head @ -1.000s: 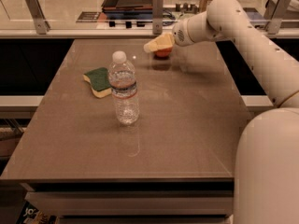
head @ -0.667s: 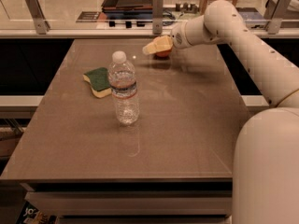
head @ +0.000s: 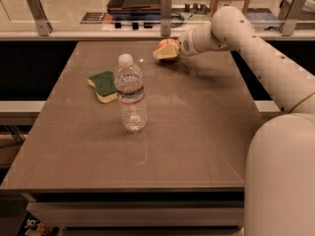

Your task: Move apple near water bottle

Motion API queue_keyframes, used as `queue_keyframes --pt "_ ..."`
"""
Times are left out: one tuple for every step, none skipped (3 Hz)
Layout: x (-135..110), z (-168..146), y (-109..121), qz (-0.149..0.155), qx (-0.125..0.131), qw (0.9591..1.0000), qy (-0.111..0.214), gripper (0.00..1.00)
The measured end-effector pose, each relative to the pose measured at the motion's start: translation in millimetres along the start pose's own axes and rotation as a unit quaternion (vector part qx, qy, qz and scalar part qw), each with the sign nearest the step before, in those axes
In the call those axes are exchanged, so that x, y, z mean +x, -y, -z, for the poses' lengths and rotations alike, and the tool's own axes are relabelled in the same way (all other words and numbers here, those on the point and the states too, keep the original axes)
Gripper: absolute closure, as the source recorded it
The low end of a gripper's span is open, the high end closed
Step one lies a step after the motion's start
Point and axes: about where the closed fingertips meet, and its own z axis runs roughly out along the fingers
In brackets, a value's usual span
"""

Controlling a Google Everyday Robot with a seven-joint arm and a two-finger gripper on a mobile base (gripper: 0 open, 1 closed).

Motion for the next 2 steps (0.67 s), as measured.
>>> queue_keyframes --pt "1.1 -3.1 -1.7 0.000 -0.002 1.0000 -0.001 0.65" --pt "2.0 -6.3 -3.6 0.000 -0.004 1.0000 -0.002 0.89"
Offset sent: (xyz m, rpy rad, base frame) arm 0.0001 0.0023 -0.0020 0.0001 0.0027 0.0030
